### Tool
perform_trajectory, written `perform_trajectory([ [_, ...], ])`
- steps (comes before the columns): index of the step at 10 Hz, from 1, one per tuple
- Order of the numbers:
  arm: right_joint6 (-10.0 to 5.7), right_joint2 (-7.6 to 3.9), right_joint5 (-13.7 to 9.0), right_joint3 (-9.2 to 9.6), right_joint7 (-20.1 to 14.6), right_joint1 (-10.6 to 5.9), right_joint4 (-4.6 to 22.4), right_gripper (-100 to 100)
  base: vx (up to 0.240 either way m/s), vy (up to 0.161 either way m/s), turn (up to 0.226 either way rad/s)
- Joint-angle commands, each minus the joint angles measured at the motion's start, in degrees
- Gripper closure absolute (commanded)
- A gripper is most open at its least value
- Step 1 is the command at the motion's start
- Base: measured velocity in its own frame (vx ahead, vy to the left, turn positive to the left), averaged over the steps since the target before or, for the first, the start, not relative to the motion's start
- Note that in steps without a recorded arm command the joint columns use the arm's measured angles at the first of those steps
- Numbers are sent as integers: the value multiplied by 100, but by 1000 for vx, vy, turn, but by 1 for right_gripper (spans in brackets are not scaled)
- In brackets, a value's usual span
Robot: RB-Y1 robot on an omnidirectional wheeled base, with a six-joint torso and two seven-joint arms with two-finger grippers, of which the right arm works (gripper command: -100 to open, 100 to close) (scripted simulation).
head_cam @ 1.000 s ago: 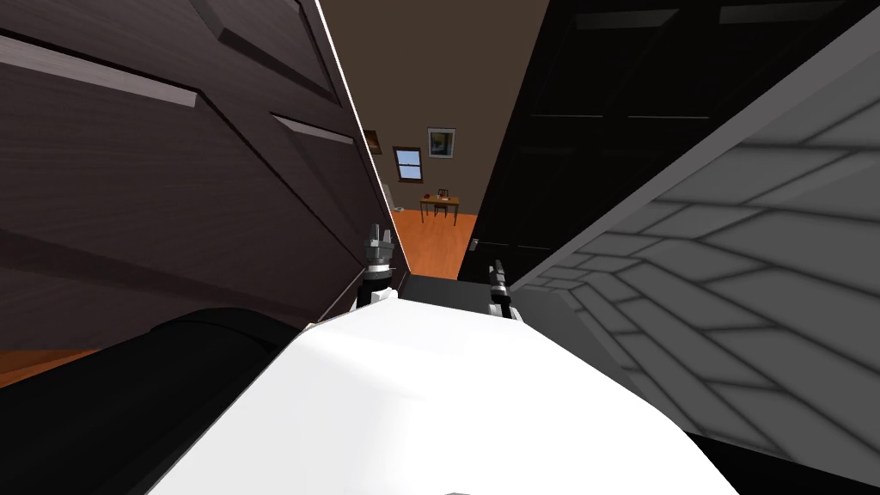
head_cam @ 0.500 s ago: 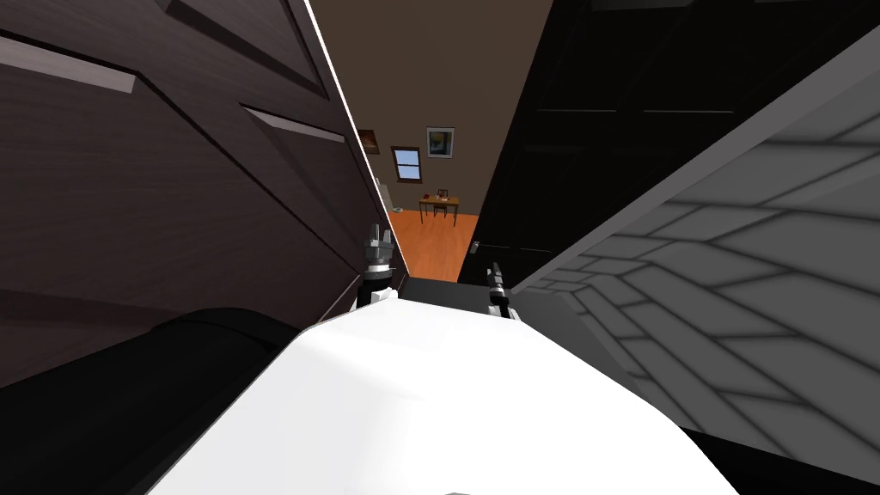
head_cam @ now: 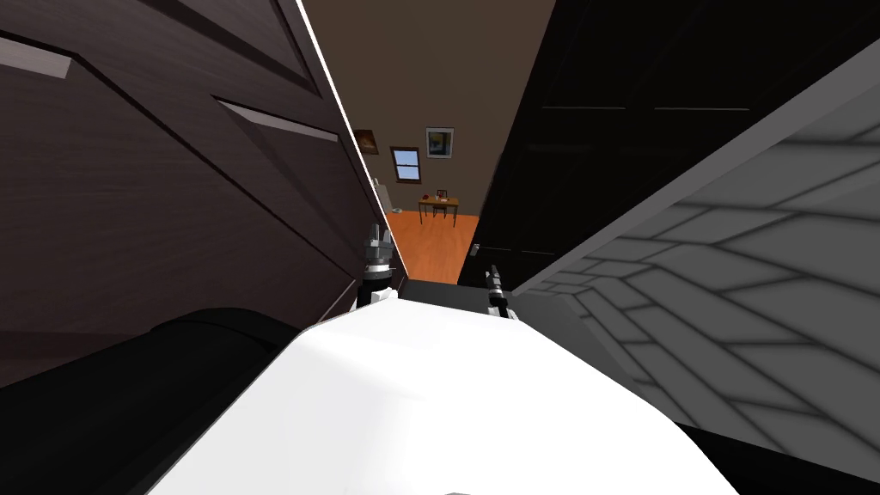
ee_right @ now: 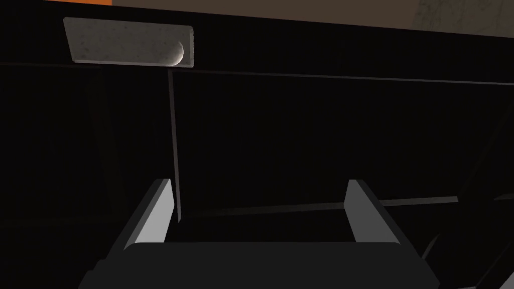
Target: Pull the door open
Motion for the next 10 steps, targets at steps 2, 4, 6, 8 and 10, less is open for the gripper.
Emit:
perform_trajectory([
  [2,-64,-3,67,-23,-75,-90,317,-100,95,13,-10],
  [4,-121,-15,111,-46,-128,-177,583,-100,99,16,-9],
  [6,-171,-26,151,-65,-175,-253,816,-100,106,13,-7],
  [8,-239,-39,204,-92,-239,-357,1134,-100,116,6,-11],
  [10,-291,-48,245,-112,-288,-436,1375,-100,121,1,-6],
])
